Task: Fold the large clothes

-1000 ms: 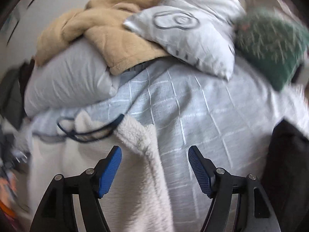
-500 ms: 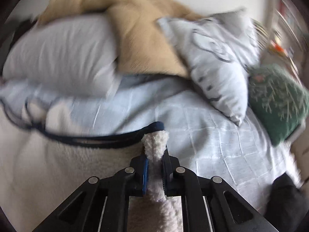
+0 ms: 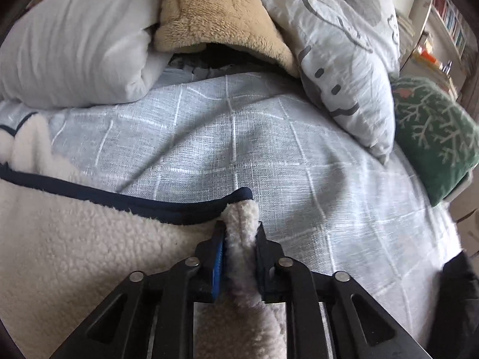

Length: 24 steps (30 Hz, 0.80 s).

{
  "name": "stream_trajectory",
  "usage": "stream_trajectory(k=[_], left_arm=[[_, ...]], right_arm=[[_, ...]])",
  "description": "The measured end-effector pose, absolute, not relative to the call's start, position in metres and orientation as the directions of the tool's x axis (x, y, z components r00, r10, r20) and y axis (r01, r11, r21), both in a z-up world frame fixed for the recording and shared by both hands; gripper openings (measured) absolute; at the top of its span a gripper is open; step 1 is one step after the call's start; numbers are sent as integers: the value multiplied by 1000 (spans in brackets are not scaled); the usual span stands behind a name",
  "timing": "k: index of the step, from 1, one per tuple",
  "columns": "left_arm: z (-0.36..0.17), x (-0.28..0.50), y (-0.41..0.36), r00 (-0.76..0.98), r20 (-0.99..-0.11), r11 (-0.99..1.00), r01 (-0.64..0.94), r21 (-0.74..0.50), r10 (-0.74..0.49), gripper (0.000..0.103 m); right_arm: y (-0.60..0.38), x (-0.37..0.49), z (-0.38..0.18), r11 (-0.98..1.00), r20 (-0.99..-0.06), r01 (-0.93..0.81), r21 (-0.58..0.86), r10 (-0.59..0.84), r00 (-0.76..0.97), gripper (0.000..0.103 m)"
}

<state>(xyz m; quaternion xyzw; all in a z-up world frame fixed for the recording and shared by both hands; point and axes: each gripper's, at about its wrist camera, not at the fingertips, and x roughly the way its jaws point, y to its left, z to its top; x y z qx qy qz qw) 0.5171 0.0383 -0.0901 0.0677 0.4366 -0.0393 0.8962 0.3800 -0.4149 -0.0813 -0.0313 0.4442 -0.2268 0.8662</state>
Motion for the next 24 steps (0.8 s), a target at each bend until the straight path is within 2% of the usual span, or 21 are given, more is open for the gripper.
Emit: stream_trajectory(k=[1, 3, 4, 8, 14, 18, 21, 24], left_arm=[[-83, 514, 43, 607, -794, 989, 132, 73, -22, 62], [-68, 502, 47, 569, -820, 988, 154, 31, -63, 71], [-64, 494, 48, 551, -831, 986, 168, 24, -73, 77], [-33, 453, 58, 547, -829, 980, 199, -8, -118, 80], [-13, 378, 88, 483, -844, 970, 175, -167, -233, 83], [-20, 334, 113, 428, -856, 957, 101, -273, -289, 83], [-30, 307, 129, 417, -857, 944, 11, -330, -304, 83], [-42, 289, 134, 392, -858, 927, -35, -373, -331, 83]], right_arm=[[-411, 376, -75, 888, -745, 367, -278, -440, 501, 34], [-407, 365, -60, 877, -734, 383, -289, -460, 500, 62], [-407, 361, -54, 879, -737, 384, -281, -454, 500, 65], [-407, 324, -21, 904, -774, 385, -184, -375, 510, 68], [-391, 252, 15, 908, -804, 417, -40, -277, 526, 77], [-380, 200, 21, 906, -819, 415, 85, -173, 547, 83], [-376, 169, 14, 875, -839, 444, 191, -89, 537, 84], [-373, 150, 4, 848, -864, 480, 227, -51, 500, 84]])
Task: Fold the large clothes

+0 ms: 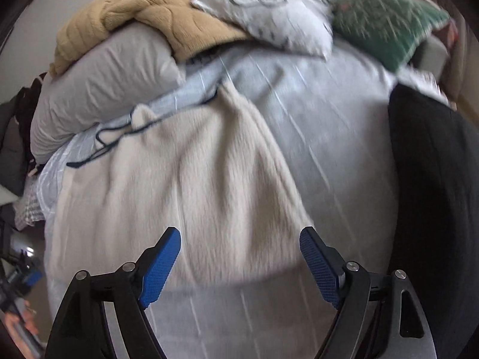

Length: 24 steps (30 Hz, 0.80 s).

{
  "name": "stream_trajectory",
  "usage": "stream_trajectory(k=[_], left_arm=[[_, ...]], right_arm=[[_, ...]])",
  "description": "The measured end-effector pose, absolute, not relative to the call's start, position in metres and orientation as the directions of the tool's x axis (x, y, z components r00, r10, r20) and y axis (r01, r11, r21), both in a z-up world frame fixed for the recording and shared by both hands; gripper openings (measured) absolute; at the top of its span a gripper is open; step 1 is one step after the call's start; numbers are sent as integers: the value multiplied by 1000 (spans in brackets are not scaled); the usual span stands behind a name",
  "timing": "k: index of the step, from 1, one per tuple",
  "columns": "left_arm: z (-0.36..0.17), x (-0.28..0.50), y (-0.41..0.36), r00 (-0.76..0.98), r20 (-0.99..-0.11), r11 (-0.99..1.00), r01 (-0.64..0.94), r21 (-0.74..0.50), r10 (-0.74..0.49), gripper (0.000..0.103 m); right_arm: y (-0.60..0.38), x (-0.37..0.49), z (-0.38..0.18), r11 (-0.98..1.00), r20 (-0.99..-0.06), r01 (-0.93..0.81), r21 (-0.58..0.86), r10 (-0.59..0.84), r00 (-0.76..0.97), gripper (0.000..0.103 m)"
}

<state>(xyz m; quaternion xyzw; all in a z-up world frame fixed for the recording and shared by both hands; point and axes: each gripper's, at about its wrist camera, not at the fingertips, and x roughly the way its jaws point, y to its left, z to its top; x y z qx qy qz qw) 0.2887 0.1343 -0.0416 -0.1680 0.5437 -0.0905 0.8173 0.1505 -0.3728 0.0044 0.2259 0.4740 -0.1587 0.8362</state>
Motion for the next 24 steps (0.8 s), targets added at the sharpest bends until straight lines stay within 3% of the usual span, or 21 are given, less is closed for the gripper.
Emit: stream_trajectory(k=[5, 12, 19, 22, 24], left_arm=[[-75, 279, 140, 345, -815, 835, -135, -534, -465, 83], [-117, 291, 137, 382, -758, 741, -228, -632, -528, 83], [-149, 303, 135, 490, -619, 536, -316, -783, -614, 62], [-155, 306, 138, 543, -575, 482, -321, -815, -611, 50], [-150, 307, 137, 575, -564, 486, -303, -819, -593, 39]], right_arm=[[-372, 127, -13, 772, -885, 574, 273, -33, 464, 84], [-370, 131, -46, 722, -863, 573, 388, 65, 501, 84], [-386, 150, -89, 609, -803, 588, 533, 144, 579, 80], [-398, 146, -100, 541, -755, 588, 601, 141, 641, 65], [-405, 143, -100, 506, -714, 575, 643, 123, 689, 41]])
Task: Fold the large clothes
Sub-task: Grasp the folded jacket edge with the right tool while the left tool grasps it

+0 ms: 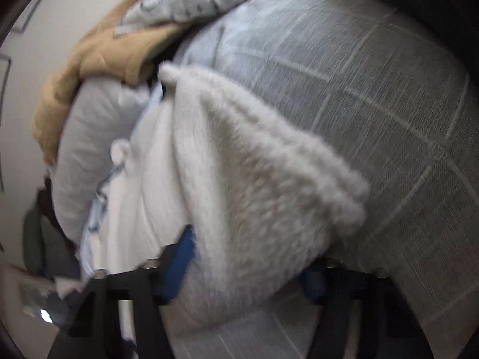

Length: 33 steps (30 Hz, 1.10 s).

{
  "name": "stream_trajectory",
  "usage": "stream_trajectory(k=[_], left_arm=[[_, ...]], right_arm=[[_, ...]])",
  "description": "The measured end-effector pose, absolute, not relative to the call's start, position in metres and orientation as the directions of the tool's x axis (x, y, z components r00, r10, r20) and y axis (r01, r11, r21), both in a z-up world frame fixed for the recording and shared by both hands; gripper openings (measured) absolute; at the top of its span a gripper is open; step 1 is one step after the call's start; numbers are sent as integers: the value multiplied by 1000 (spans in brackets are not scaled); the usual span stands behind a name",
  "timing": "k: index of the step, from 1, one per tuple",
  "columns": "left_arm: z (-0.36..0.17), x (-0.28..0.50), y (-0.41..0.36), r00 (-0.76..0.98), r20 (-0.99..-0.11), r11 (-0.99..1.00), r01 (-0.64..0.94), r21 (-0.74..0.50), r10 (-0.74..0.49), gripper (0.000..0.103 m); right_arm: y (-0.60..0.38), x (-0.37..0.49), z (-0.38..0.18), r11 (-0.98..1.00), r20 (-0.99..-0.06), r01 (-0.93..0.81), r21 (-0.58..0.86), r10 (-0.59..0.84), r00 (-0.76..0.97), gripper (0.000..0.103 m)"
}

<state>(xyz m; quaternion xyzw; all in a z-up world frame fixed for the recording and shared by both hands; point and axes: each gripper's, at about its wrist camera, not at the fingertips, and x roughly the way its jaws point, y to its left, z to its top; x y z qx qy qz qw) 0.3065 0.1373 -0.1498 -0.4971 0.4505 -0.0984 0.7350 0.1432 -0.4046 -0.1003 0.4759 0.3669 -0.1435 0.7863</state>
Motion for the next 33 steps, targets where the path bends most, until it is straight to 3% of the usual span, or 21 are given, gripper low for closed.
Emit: stream_trajectory(k=[3, 6, 11, 16, 18, 21, 23, 25, 27, 33], left_arm=[[-124, 306, 130, 602, -583, 551, -266, -791, -546, 31], [-93, 302, 135, 630, -554, 561, -217, -799, -545, 29], [-44, 274, 161, 618, -564, 607, -169, -776, -549, 29], [-39, 243, 207, 542, -645, 686, -161, -709, -539, 29], [-57, 234, 220, 497, -689, 718, -173, -674, -527, 33], [-100, 227, 227, 388, -764, 776, -166, -608, -516, 45], [-122, 219, 235, 394, -760, 768, -179, -615, -517, 68], [-125, 215, 242, 430, -750, 769, -176, -615, -502, 77], [-121, 217, 244, 445, -741, 768, -164, -619, -502, 78], [-139, 224, 245, 468, -695, 667, -258, -699, -546, 79]], right_arm=[[-401, 145, -87, 529, -705, 568, 631, 85, 704, 28], [-396, 139, -59, 558, -677, 536, 634, 63, 734, 23], [-380, 118, -1, 651, -643, 456, 607, 65, 763, 23], [-345, 92, 18, 728, -734, 431, 533, 144, 664, 24], [-329, 81, 9, 743, -776, 422, 519, 203, 597, 27], [-311, 73, -21, 780, -834, 411, 472, 244, 494, 34], [-303, 74, -46, 822, -880, 398, 407, 236, 413, 40], [-308, 72, -60, 818, -890, 404, 408, 257, 377, 46], [-320, 67, -60, 780, -879, 439, 447, 293, 375, 54], [-331, 60, -32, 786, -882, 437, 437, 279, 381, 53]])
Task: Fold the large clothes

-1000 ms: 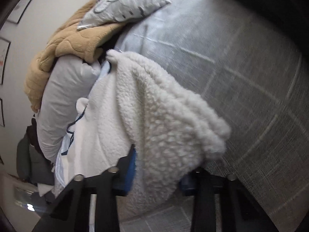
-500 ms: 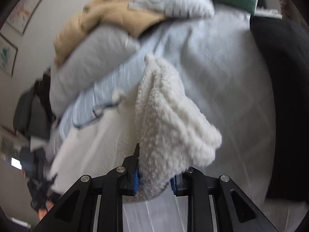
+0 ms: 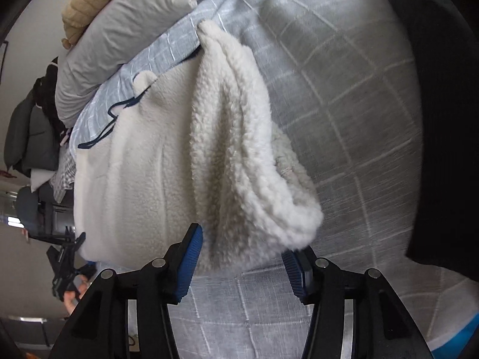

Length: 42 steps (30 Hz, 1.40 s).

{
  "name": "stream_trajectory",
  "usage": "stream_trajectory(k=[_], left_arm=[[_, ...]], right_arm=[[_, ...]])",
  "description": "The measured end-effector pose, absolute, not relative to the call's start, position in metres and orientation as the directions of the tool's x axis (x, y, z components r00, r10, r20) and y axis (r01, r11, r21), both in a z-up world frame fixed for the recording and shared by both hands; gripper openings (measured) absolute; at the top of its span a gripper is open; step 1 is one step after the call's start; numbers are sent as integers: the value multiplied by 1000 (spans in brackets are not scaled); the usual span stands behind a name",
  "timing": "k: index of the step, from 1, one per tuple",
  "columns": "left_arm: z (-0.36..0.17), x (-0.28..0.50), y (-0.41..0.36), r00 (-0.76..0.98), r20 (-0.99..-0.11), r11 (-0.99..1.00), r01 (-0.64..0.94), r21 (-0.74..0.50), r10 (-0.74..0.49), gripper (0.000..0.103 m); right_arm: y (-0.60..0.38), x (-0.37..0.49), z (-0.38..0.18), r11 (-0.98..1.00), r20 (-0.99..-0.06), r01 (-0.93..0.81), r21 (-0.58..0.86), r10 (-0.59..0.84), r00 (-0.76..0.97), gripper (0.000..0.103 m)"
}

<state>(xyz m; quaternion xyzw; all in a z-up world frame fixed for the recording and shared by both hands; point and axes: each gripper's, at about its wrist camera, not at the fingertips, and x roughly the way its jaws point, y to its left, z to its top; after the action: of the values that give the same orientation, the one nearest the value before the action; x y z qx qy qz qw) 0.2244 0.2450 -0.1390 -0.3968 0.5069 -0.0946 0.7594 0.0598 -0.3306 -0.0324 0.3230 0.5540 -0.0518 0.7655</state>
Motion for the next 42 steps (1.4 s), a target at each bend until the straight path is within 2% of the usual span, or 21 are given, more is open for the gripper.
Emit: stream_trajectory(k=[6, 9, 11, 14, 16, 20, 23, 25, 30, 35, 37, 38, 39, 42], left_arm=[[-144, 229, 247, 528, -650, 582, -320, -748, -546, 79], [-143, 228, 247, 544, -650, 570, -339, -748, -530, 68], [-140, 228, 245, 549, -650, 577, -331, -746, -526, 57], [-135, 227, 243, 556, -649, 585, -324, -744, -519, 46], [-130, 226, 242, 565, -650, 589, -322, -741, -509, 41], [-113, 222, 240, 594, -628, 583, -304, -754, -503, 37], [-89, 220, 239, 624, -576, 578, -234, -782, -527, 34], [-70, 217, 234, 644, -540, 587, -169, -791, -542, 33], [-21, 203, 208, 675, -438, 608, 20, -794, -594, 31], [23, 190, 154, 659, -334, 587, 204, -784, -674, 31], [33, 187, 130, 640, -312, 578, 256, -775, -702, 31], [38, 185, 117, 626, -307, 576, 283, -767, -717, 31], [43, 183, 101, 611, -303, 574, 313, -756, -732, 31], [49, 178, 60, 559, -316, 574, 377, -727, -767, 31]], right_arm=[[-336, 50, -23, 798, -945, 542, 265, 103, 310, 54], [-344, 48, -3, 779, -936, 605, 167, -67, 346, 56], [-333, 51, 12, 782, -890, 588, 205, -102, 445, 56], [-297, 64, 21, 848, -829, 451, 278, -26, 559, 56], [-265, 76, 22, 895, -800, 348, 277, 15, 599, 56], [-199, 112, 17, 945, -762, 149, 292, 136, 633, 31], [-163, 136, 5, 945, -735, 41, 325, 225, 640, 22], [-148, 155, -12, 935, -746, 2, 354, 281, 603, 15], [-136, 187, -74, 931, -828, 43, 362, 300, 473, 12], [-148, 189, -80, 911, -817, 51, 409, 341, 465, 12], [-163, 189, -76, 893, -802, 52, 447, 375, 466, 15], [-169, 190, -73, 879, -792, 50, 475, 402, 460, 19], [-177, 190, -69, 856, -776, 46, 516, 444, 449, 29], [-206, 187, -51, 780, -696, 26, 625, 542, 470, 48]])
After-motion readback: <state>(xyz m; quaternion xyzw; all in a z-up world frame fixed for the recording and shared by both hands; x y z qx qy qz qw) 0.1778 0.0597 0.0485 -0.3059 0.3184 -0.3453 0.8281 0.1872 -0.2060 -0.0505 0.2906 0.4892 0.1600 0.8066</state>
